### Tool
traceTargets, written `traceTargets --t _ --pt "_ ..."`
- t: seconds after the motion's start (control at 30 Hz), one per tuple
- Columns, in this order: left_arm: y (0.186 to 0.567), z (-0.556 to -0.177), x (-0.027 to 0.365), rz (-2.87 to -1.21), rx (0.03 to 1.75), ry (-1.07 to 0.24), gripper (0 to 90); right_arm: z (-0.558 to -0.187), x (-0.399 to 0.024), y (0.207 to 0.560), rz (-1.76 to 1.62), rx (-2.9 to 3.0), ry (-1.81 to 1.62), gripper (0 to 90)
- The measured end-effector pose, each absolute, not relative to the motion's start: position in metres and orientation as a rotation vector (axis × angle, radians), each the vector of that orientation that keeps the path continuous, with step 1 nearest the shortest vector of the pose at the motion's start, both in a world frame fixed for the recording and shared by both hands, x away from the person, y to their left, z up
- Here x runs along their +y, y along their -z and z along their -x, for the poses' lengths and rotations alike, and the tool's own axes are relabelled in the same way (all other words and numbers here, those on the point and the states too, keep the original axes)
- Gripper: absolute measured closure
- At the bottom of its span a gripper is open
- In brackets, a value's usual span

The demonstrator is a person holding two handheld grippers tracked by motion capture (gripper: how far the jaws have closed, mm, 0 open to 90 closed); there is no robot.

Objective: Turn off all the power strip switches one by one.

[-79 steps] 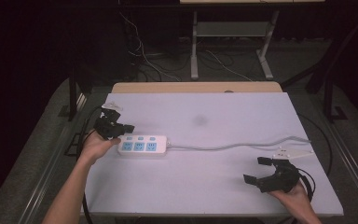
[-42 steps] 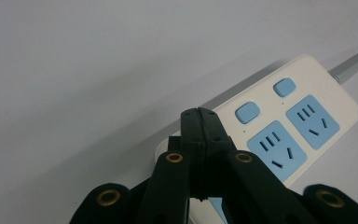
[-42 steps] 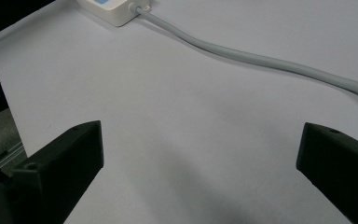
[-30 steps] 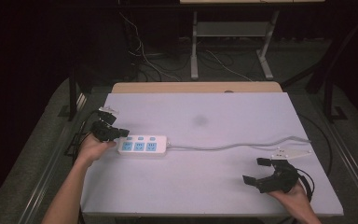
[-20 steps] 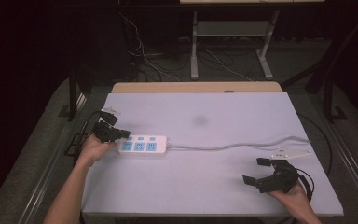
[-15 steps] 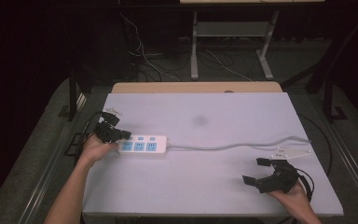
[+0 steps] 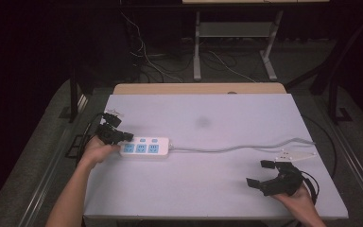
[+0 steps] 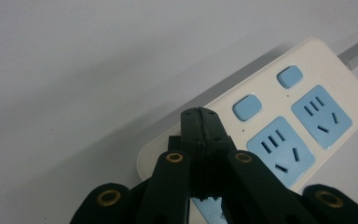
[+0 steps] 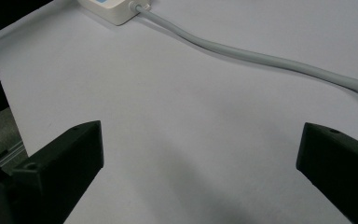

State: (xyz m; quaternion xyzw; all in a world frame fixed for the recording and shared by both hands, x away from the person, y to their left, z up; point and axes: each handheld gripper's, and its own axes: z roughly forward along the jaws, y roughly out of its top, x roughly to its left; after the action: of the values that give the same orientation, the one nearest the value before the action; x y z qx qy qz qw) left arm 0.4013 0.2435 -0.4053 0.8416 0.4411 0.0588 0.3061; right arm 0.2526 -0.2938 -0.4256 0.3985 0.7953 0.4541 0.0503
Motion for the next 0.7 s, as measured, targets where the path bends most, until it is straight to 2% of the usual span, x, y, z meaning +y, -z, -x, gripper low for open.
traceTargets --t 0.23,0.7 --pt "0.4101 -0.401 0.2518 -2.171 1.166 -0.116 89.6 -0.2525 -0.296 0.4254 -1.22 2.407 -1.38 0.3" --pt "0.4096 -0.398 0.2482 -2.178 1.175 -0.156 89.6 -0.2526 -0.2962 0.4253 -1.219 2.403 -1.383 0.3"
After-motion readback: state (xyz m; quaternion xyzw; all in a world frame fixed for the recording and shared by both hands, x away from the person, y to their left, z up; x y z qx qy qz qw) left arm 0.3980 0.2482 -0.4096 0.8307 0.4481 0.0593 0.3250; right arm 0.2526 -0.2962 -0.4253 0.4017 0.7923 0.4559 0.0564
